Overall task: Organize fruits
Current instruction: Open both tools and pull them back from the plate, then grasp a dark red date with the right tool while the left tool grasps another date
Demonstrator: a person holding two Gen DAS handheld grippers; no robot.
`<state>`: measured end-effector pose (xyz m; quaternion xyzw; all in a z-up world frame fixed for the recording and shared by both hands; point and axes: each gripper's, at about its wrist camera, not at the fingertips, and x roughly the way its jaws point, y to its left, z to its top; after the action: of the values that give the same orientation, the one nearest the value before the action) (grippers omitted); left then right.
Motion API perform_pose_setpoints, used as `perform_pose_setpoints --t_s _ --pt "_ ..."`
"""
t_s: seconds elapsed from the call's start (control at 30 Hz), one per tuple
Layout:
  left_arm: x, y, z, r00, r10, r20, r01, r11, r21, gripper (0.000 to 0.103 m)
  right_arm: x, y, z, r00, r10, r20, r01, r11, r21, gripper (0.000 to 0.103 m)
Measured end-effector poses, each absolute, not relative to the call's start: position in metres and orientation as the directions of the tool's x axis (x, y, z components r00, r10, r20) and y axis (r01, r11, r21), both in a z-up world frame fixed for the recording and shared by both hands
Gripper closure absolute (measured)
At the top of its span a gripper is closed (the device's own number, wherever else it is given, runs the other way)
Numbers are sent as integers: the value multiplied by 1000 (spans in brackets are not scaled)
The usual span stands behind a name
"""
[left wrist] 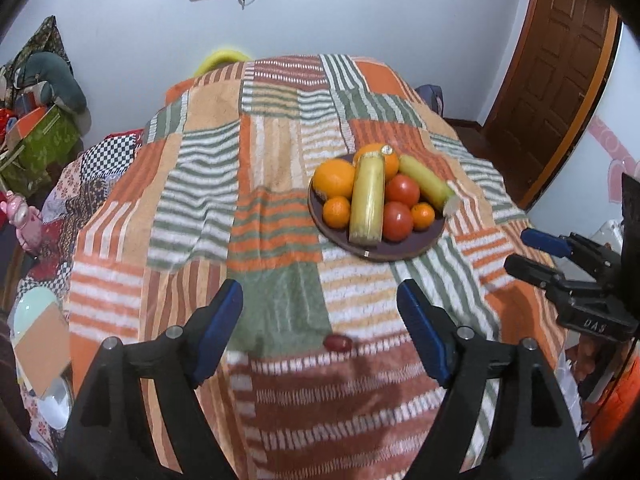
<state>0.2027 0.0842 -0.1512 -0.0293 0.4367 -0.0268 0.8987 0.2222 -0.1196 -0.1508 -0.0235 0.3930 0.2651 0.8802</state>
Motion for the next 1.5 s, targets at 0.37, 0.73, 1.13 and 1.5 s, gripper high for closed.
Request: perform_pose_setpoints --t_s 0.37,0.73,1.13,1.5 --pt "172 78 -174 584 -86 -807 44 996 -74 23 190 -110 -183 477 444 -758 -488 851 191 44" --pt "175 84 -204 522 -118 -844 11 991 -131 38 191 -92 -213 370 465 -804 -521 821 234 58" --pt "187 78 -230 485 -141 -863 40 989 -139 38 203 -83 -229 328 459 -826 -518 818 249 70" --pt "206 59 -241 482 -145 -864 89 989 -117 46 207 -87 -224 348 460 -817 -519 820 240 77"
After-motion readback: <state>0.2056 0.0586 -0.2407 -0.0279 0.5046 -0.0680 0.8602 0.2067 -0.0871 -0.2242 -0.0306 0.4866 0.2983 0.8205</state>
